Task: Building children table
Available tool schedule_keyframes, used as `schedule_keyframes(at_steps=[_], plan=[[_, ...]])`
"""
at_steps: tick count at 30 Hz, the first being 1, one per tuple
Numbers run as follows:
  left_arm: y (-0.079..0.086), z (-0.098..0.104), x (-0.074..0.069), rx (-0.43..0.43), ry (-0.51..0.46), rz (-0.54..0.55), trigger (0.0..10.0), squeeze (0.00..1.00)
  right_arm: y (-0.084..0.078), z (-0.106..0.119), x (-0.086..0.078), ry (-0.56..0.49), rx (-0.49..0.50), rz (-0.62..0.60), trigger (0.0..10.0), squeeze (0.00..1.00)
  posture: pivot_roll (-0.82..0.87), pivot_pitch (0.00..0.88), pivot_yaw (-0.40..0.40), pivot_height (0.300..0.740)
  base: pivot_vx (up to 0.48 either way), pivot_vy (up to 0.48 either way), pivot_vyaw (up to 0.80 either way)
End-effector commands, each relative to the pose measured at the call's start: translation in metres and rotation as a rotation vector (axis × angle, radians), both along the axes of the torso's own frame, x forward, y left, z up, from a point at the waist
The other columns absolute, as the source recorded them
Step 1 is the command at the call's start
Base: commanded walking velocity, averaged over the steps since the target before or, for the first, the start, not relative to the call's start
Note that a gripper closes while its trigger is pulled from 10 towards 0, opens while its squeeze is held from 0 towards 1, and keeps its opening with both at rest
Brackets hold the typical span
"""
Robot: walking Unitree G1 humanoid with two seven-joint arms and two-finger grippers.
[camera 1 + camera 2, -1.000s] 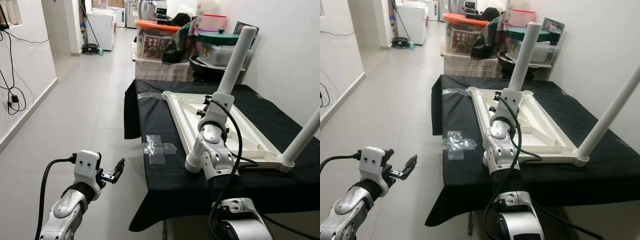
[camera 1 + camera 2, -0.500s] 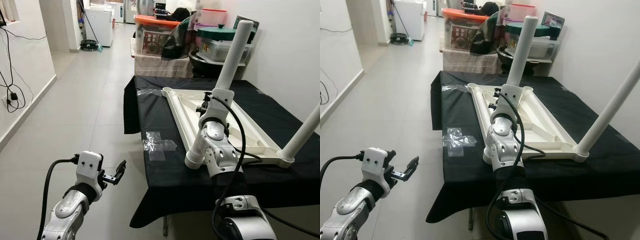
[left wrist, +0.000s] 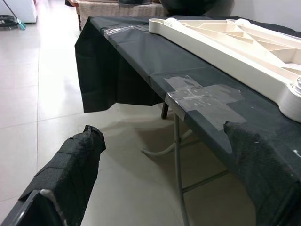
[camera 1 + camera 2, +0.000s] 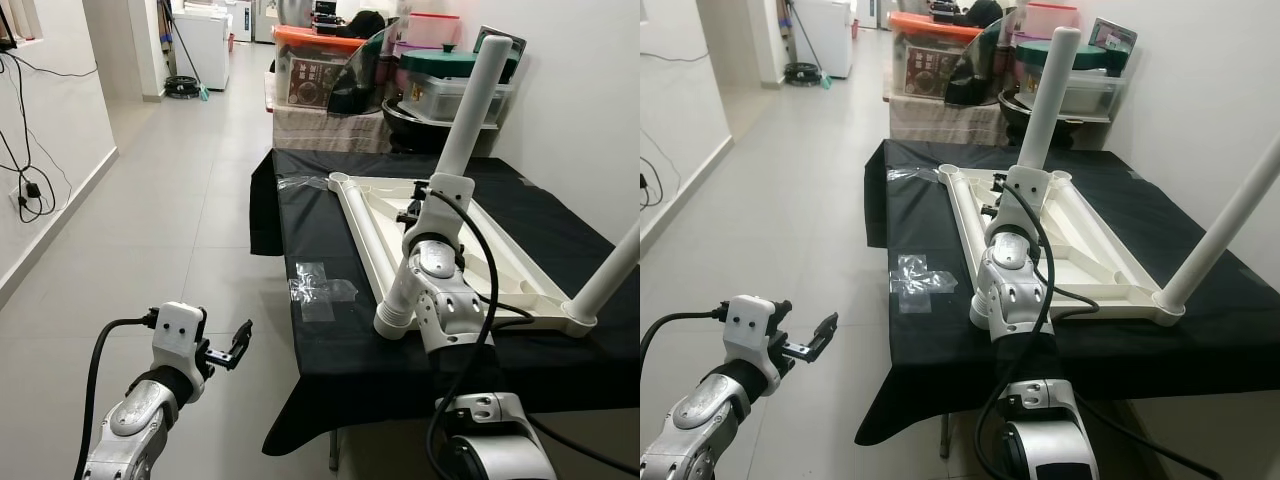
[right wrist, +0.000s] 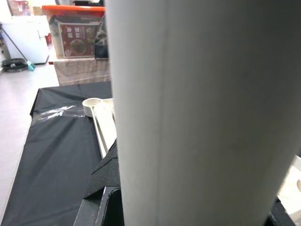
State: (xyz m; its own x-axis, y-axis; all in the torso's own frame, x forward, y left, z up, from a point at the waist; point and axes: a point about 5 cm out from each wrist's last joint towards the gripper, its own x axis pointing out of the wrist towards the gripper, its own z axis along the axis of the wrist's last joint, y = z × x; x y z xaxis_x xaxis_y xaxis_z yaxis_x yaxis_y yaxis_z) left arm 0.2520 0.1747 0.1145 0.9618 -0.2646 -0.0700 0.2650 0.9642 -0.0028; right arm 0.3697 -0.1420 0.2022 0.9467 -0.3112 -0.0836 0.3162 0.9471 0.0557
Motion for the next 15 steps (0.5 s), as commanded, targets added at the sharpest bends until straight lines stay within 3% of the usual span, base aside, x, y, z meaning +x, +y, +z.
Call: schedule_keyframes(at_steps=[1, 15], plan=[[-0.0036, -0.0014, 0.0008, -0.001, 0.001, -0.012, 10.0, 0.00, -0.0029, -0.0482, -0.0083, 0.235, 0.043, 0.006, 10.0, 0.00, 0.09, 0.000, -0.098, 0.740, 0.000, 0.000, 0.00], [-0.0044, -0.0026, -0.0006, 0.001, 0.007, -0.013, 10.0, 0.00, -0.0056, -0.0401, -0.0081, 0.229, 0.058, 0.015, 10.0, 0.00, 0.09, 0.000, -0.099, 0.740, 0.000, 0.000, 0.00]])
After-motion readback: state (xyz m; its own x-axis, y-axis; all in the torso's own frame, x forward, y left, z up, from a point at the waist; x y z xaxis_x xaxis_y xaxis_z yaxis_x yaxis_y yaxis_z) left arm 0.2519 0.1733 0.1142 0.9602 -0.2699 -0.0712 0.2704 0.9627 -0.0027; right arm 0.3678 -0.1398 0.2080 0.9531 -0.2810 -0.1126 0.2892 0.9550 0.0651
